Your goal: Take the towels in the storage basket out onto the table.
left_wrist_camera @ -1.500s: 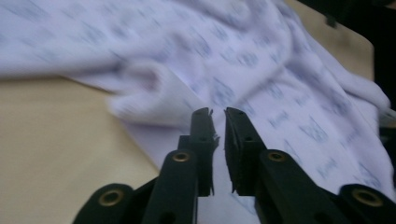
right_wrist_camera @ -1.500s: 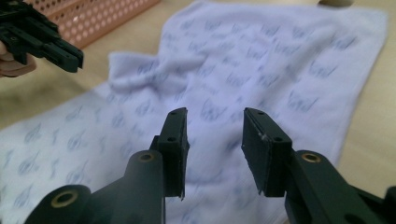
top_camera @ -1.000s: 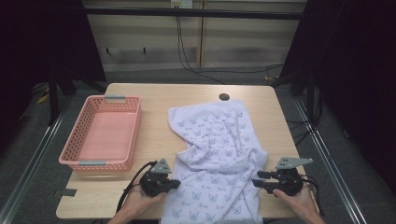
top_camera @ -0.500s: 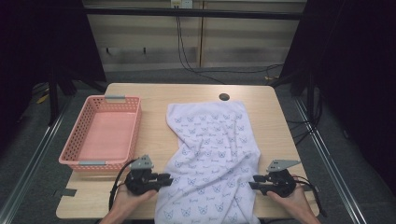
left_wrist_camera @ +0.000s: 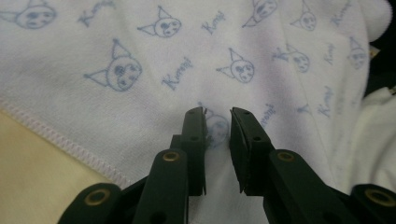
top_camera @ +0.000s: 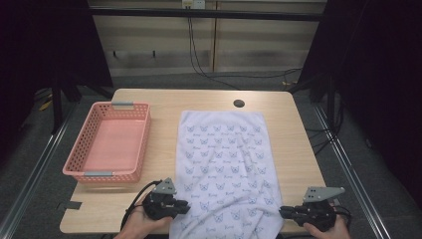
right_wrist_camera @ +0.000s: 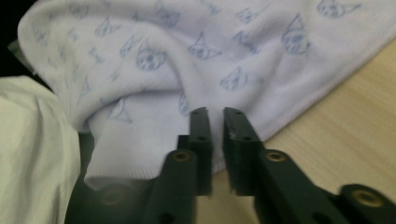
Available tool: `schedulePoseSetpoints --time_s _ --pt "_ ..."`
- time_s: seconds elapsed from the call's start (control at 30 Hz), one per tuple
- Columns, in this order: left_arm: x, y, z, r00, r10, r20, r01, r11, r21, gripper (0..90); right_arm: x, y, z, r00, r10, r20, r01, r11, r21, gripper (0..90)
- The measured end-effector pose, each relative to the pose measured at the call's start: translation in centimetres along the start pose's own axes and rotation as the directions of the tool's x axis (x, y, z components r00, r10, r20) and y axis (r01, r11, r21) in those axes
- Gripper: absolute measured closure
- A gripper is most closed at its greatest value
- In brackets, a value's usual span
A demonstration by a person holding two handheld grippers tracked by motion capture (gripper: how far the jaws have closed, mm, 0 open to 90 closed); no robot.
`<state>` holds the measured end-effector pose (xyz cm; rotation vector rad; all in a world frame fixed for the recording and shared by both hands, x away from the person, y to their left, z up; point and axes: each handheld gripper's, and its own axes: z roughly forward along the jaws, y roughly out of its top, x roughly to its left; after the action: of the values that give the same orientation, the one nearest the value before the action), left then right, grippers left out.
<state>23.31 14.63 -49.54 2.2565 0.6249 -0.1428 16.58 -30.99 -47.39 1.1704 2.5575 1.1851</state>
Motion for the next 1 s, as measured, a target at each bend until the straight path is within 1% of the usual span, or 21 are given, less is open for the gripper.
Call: schedulePoseSetpoints --time_s 0.07,0.13,0.17,0.23,0.27,0.33,0.37,0.43,0.47,0.5,0.53,0.6,0.67,0.7,0.73,0.77,0.83,0.87,0.9,0.97,1.0 --pt "0.0 -0.4 -0.5 1.0000 0.001 0.002 -0.001 1.0000 0.007 74.4 -0.2 0.3 0.3 1.0000 0.000 -0.004 0.000 1.000 -0.022 72.6" --pt "0.8 -0.3 -0.6 0.9989 -0.040 0.023 0.040 0.9991 -0.011 72.8 -0.7 1.0 0.9 0.9999 0.008 0.012 -0.008 1.000 -0.028 69.1" --pt "1.3 0.2 -0.6 0.9986 -0.051 0.011 0.051 0.9980 -0.038 72.1 -1.0 1.4 1.2 0.9998 0.000 0.022 0.001 0.999 -0.035 68.4" --pt "2.2 1.2 -0.5 0.9982 -0.042 -0.043 0.040 0.9981 -0.048 72.5 -2.1 2.5 2.0 0.9995 0.012 0.028 -0.010 0.998 -0.056 67.8" --pt "2.5 1.5 -0.4 0.9974 -0.047 -0.056 0.044 0.9975 -0.056 73.2 -2.6 3.0 2.4 0.9993 0.010 0.036 -0.008 0.999 -0.053 69.0" --pt "3.7 2.2 -0.1 0.9917 -0.099 -0.082 0.091 0.9915 -0.093 73.5 -3.5 3.5 3.1 0.9980 0.007 0.063 -0.004 0.999 -0.041 69.2" --pt "4.1 2.5 0.2 0.9902 -0.095 -0.102 0.086 0.9924 -0.088 73.8 -4.4 3.6 4.0 0.9972 0.020 0.071 -0.019 1.000 -0.013 70.4" --pt "4.3 2.6 0.8 0.9833 -0.075 -0.166 0.065 0.9959 -0.063 73.8 -4.6 3.6 4.3 0.9975 0.019 0.068 -0.019 1.000 -0.004 70.4" --pt "4.5 2.5 0.9 0.9843 -0.043 -0.171 0.032 0.9974 -0.065 75.4 -4.7 3.6 4.6 0.9971 0.016 0.075 -0.018 1.000 0.015 70.5" --pt "4.7 2.5 0.8 0.9831 -0.044 -0.178 0.034 0.9978 -0.058 78.5 -4.8 3.6 4.9 0.9964 0.011 0.084 -0.013 0.999 0.030 70.4" --pt "4.9 2.4 0.7 0.9801 -0.056 -0.190 0.045 0.9970 -0.063 78.6 -4.8 3.5 4.9 0.9962 0.013 0.086 -0.017 0.999 0.037 70.5" --pt "5.3 2.4 0.5 0.9823 -0.056 -0.178 0.044 0.9966 -0.070 78.8 -4.6 3.3 4.7 0.9958 0.018 0.090 -0.022 0.999 0.041 70.5" --pt "5.4 2.4 0.5 0.9772 -0.063 -0.203 0.048 0.9959 -0.076 78.7 -4.0 2.7 4.2 0.9956 0.016 0.092 -0.020 0.999 0.043 70.5" --pt "5.3 2.4 0.6 0.9782 -0.053 -0.201 0.038 0.9964 -0.075 77.8 -3.8 2.5 4.0 0.9960 0.027 0.086 -0.030 0.999 0.044 70.6" --pt "5.2 2.3 0.6 0.9773 -0.037 -0.208 0.023 0.9971 -0.072 76.6 -3.4 2.1 3.7 0.9968 0.014 0.079 -0.019 0.998 0.058 70.5" --pt "5.2 2.3 0.6 0.9788 -0.035 -0.202 0.021 0.9969 -0.075 75.9 -2.9 1.8 3.4 0.9969 -0.001 0.079 -0.004 0.998 0.067 70.5" --pt "5.1 2.2 0.5 0.9842 -0.033 -0.174 0.022 0.9975 -0.067 75.8 -1.9 1.2 2.9 0.9981 -0.002 0.062 -0.003 0.996 0.086 70.5" --pt "4.9 2.1 0.4 0.9877 -0.043 -0.150 0.034 0.9977 -0.059 77.0 -1.4 0.9 2.8 0.9986 -0.005 0.052 0.000 0.996 0.092 70.5" --pt "4.6 2.0 0.3 0.9908 -0.032 -0.132 0.026 0.9987 -0.043 79.8 -1.0 0.8 2.6 0.9991 -0.008 0.042 0.004 0.995 0.101 70.5" --pt "3.5 1.6 0.1 0.9899 0.003 -0.142 -0.005 0.9998 -0.019 81.1 -0.5 0.6 2.5 0.9989 -0.020 0.042 0.015 0.994 0.112 70.4" --pt "3.0 1.2 -0.1 0.9920 0.005 -0.126 -0.007 0.9999 -0.011 81.1 -0.6 0.7 2.5 0.9992 -0.017 0.037 0.012 0.994 0.111 69.8"
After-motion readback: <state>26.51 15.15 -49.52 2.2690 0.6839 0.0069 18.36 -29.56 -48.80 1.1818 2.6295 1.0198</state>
